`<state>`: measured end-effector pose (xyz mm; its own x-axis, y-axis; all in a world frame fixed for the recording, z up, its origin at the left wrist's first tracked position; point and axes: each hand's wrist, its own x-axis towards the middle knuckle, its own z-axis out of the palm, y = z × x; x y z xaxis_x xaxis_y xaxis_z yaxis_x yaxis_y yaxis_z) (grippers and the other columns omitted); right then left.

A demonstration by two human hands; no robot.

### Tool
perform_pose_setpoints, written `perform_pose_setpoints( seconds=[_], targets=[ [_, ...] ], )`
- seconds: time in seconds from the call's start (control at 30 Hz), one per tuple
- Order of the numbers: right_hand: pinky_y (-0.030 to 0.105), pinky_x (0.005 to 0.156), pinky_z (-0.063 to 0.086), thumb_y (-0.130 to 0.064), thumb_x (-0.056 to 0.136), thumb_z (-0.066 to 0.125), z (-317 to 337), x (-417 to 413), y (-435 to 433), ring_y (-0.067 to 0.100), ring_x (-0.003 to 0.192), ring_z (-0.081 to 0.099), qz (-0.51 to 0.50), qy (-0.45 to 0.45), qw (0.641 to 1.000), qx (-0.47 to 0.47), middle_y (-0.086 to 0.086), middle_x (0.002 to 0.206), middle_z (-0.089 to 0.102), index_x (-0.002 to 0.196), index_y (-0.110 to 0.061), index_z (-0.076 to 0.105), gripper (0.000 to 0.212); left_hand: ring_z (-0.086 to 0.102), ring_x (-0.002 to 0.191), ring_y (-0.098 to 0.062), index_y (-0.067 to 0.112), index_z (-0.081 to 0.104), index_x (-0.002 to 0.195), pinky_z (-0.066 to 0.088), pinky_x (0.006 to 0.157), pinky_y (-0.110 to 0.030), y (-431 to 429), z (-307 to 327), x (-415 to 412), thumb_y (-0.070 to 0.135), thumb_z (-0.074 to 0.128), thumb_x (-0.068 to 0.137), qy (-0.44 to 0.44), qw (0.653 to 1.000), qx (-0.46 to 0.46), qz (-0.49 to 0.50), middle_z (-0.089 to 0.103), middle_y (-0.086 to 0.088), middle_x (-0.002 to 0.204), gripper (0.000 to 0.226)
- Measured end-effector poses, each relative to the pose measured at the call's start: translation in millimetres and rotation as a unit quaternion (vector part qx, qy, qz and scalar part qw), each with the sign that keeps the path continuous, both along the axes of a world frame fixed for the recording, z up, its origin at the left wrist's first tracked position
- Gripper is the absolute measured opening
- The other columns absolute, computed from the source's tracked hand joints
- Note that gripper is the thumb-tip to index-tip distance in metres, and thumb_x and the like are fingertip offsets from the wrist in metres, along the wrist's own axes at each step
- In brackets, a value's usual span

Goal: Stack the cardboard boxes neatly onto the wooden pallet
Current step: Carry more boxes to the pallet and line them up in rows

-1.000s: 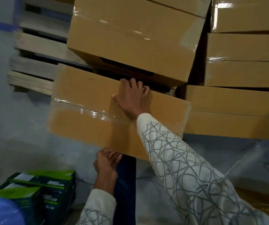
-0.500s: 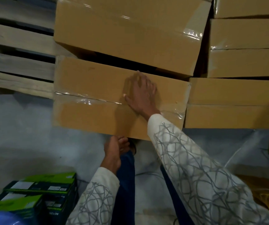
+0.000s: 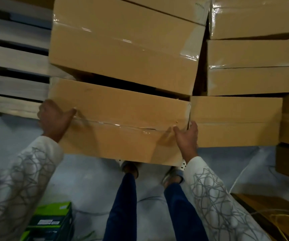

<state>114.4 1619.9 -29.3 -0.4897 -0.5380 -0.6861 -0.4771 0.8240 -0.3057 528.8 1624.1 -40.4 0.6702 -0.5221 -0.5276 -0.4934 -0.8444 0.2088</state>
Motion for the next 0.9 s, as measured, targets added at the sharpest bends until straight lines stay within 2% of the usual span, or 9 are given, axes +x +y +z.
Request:
perform_pose_setpoints(
  seconds=[0.1, 0.23, 0.33, 0.5, 0.6, 0.73, 0.83, 0.9],
  targets=[
    [0.063, 0.117, 0.033, -0.072, 0.063, 0.069, -17.3, -3.7, -8.4, 0.030, 0.139, 0.049, -0.061, -0.057, 0.997, -0.005, -0.004, 0.157, 0.047, 0.156, -0.036, 0.030, 0.106, 0.059, 0.119, -0.041, 0.017, 0.052, 0.129, 0.044, 0.105, -0.064, -7.6, -11.5, 17.8, 0.064, 0.083, 0.058, 0.059, 0.996, -0.017, 0.058, 0.061, -0.013, 0.131, 0.091],
    [0.062, 0.113, 0.039, -0.073, 0.052, 0.066, -20.9, -3.6, -15.6, 0.029, 0.129, 0.057, -0.088, -0.059, 0.994, -0.009, -0.006, 0.147, 0.056, 0.151, -0.039, 0.038, 0.108, 0.064, 0.110, -0.034, 0.028, 0.053, 0.122, 0.051, 0.101, -0.058, -13.9, -8.9, 19.9, 0.055, 0.078, 0.053, 0.118, 0.983, -0.053, 0.127, 0.065, -0.004, 0.122, 0.078],
    [0.061, 0.111, 0.042, -0.065, 0.058, 0.071, -19.1, -1.2, -16.3, 0.031, 0.123, 0.060, -0.100, -0.066, 0.993, -0.018, -0.004, 0.141, 0.061, 0.147, -0.038, 0.044, 0.097, 0.065, 0.105, -0.031, 0.032, 0.052, 0.112, 0.053, 0.100, -0.053, -20.1, 6.4, 15.0, 0.047, 0.075, 0.053, 0.138, 0.979, -0.071, 0.134, 0.066, -0.002, 0.114, 0.065],
    [0.066, 0.115, 0.034, -0.057, 0.070, 0.074, -14.6, 6.4, -22.8, 0.035, 0.130, 0.056, -0.106, -0.056, 0.992, -0.025, 0.001, 0.147, 0.057, 0.150, -0.035, 0.041, 0.089, 0.065, 0.109, -0.034, 0.035, 0.058, 0.114, 0.047, 0.105, -0.056, -37.0, 12.2, 20.7, 0.056, 0.070, 0.053, 0.109, 0.986, -0.068, 0.107, 0.068, -0.002, 0.118, 0.065],
    [0.066, 0.114, 0.034, -0.069, 0.059, 0.068, -10.4, 12.3, -31.5, 0.035, 0.130, 0.056, -0.098, -0.055, 0.993, -0.028, -0.001, 0.147, 0.057, 0.149, -0.036, 0.041, 0.099, 0.064, 0.109, -0.037, 0.027, 0.060, 0.118, 0.046, 0.104, -0.059, -41.5, 5.6, 25.4, 0.059, 0.068, 0.054, 0.100, 0.988, -0.062, 0.096, 0.068, -0.006, 0.120, 0.072],
    [0.065, 0.112, 0.036, -0.078, 0.056, 0.061, -17.2, 11.6, -39.4, 0.033, 0.133, 0.055, -0.065, -0.055, 0.996, -0.016, -0.004, 0.153, 0.052, 0.152, -0.033, 0.038, 0.108, 0.068, 0.101, -0.038, 0.030, 0.060, 0.111, 0.051, 0.098, -0.061, -44.0, -9.9, 37.4, 0.060, 0.072, 0.052, 0.105, 0.987, -0.053, 0.109, 0.070, -0.007, 0.113, 0.067],
    [0.065, 0.114, 0.034, -0.074, 0.062, 0.062, -20.3, 11.0, -42.3, 0.033, 0.137, 0.051, -0.058, -0.063, 0.996, -0.003, -0.003, 0.158, 0.047, 0.158, -0.031, 0.030, 0.110, 0.071, 0.093, -0.041, 0.032, 0.058, 0.104, 0.056, 0.089, -0.063, -37.9, -39.2, 58.2, 0.059, 0.077, 0.048, 0.122, 0.985, -0.055, 0.111, 0.072, -0.007, 0.104, 0.066],
    [0.064, 0.116, 0.032, -0.072, 0.063, 0.063, -19.4, 11.1, -42.7, 0.032, 0.140, 0.048, -0.061, -0.069, 0.996, 0.000, -0.004, 0.161, 0.043, 0.160, -0.032, 0.026, 0.112, 0.070, 0.096, -0.040, 0.034, 0.058, 0.108, 0.056, 0.089, -0.063, -35.3, -51.1, 66.2, 0.057, 0.080, 0.046, 0.131, 0.984, -0.055, 0.107, 0.071, -0.005, 0.109, 0.070]
  ],
)
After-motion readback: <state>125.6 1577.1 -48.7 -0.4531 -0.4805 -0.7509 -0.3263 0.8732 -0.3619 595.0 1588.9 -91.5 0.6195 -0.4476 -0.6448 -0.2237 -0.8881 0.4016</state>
